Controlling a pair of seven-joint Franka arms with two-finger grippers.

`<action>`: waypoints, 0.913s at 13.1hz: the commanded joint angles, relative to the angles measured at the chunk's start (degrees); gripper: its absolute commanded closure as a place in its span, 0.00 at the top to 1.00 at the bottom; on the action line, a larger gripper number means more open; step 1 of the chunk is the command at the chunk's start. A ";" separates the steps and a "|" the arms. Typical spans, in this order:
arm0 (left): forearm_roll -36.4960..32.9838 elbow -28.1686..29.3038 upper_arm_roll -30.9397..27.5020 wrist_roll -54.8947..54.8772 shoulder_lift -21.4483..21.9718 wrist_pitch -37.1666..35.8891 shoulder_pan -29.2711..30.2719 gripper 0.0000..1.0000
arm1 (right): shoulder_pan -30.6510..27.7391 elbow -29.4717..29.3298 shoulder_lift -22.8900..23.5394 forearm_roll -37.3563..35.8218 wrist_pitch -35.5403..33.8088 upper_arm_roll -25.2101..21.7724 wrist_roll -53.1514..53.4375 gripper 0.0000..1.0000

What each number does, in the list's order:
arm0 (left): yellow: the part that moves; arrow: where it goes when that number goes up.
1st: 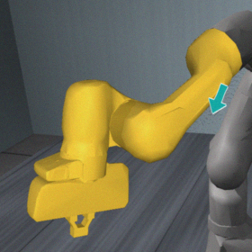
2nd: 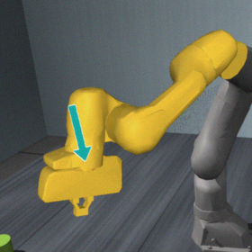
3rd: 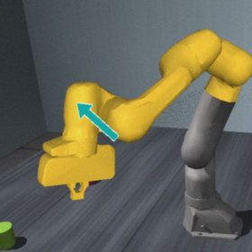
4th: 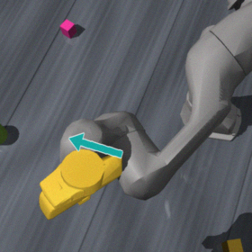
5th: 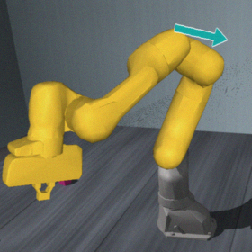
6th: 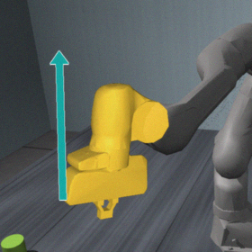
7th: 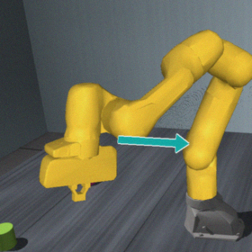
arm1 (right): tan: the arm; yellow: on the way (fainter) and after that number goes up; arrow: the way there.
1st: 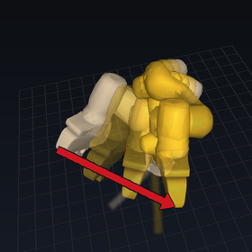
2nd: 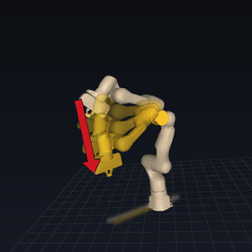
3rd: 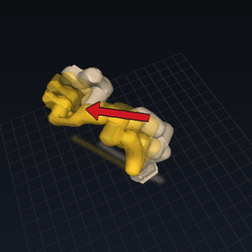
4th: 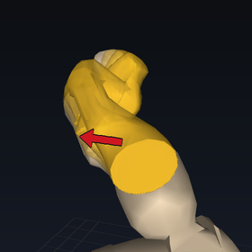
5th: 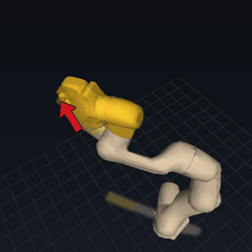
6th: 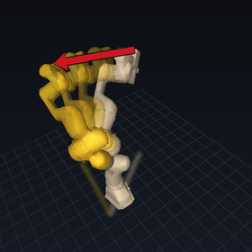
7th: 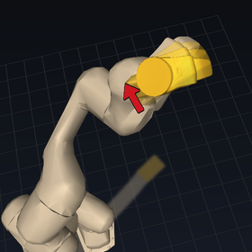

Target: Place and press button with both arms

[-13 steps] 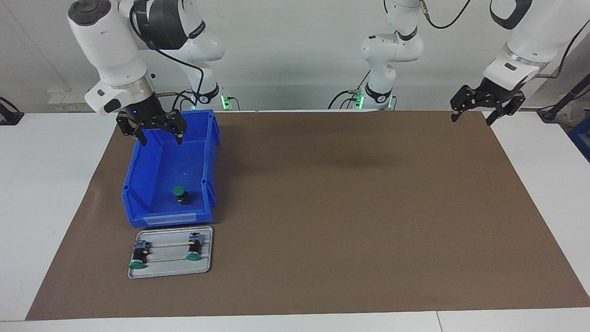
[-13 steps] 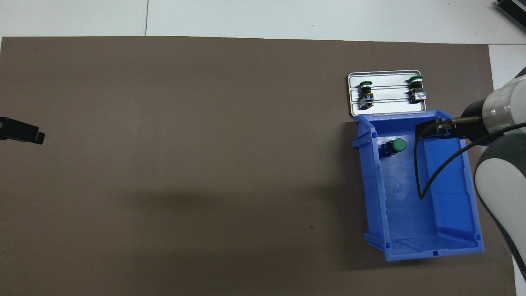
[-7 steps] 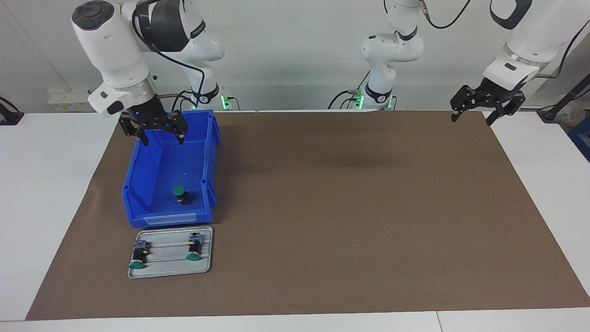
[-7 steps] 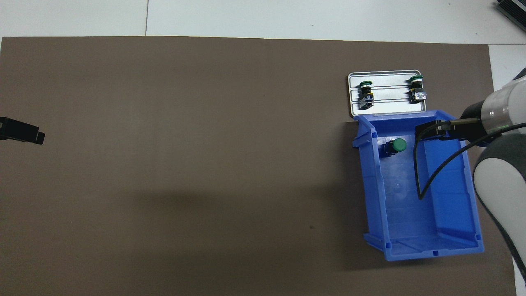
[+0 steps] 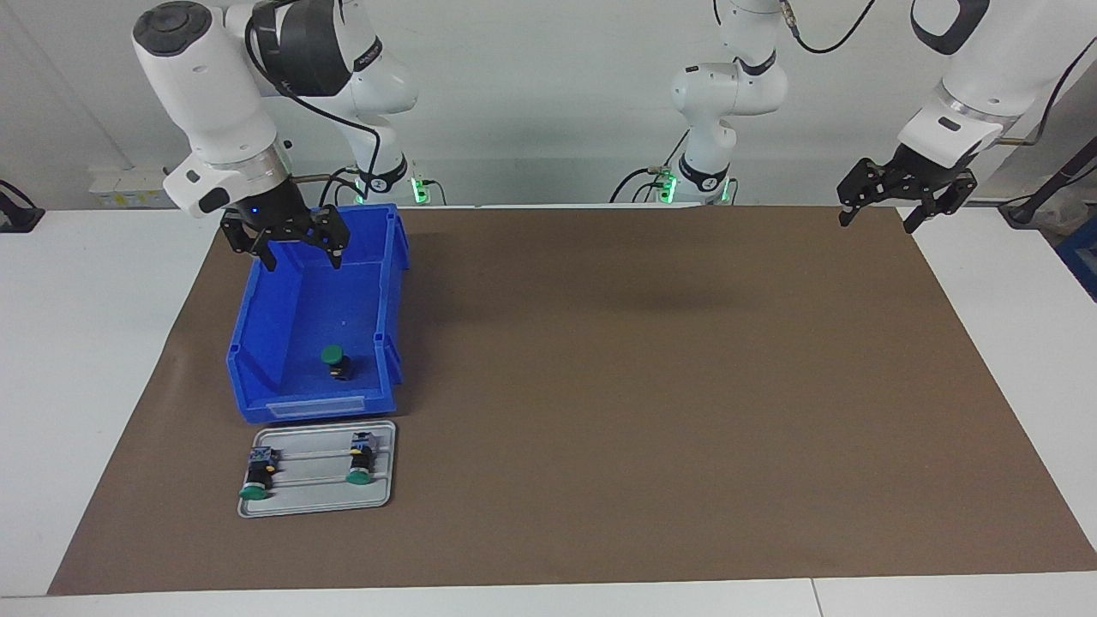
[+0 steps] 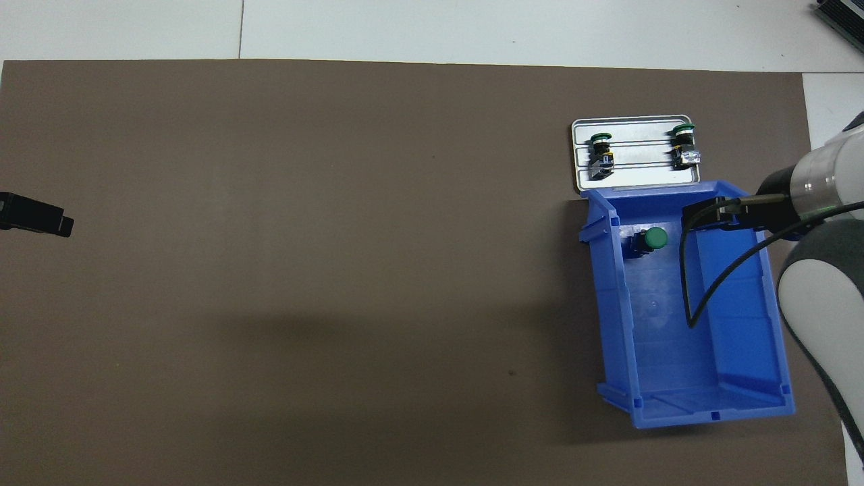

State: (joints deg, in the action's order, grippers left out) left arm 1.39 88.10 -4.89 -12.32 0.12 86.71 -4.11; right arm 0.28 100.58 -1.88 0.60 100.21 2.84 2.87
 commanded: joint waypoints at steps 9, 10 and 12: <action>-0.86 1.81 0.41 -0.69 1.63 0.22 0.59 1.00 | -0.54 1.29 -1.02 -0.17 1.31 0.24 -0.93 1.00; -0.86 1.81 0.50 -0.69 1.63 0.22 0.59 1.00 | -0.20 0.41 -0.76 0.27 1.39 0.33 -1.11 1.00; -0.86 1.81 0.41 -0.69 1.63 0.22 0.59 1.00 | 0.07 -1.69 -0.84 -0.42 0.79 0.24 -0.76 1.00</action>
State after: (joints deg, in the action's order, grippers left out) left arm 1.39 88.10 -4.89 -12.32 0.12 86.71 -4.11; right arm 0.42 100.05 -1.91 0.65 100.80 3.01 2.87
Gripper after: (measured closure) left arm 0.000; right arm 0.000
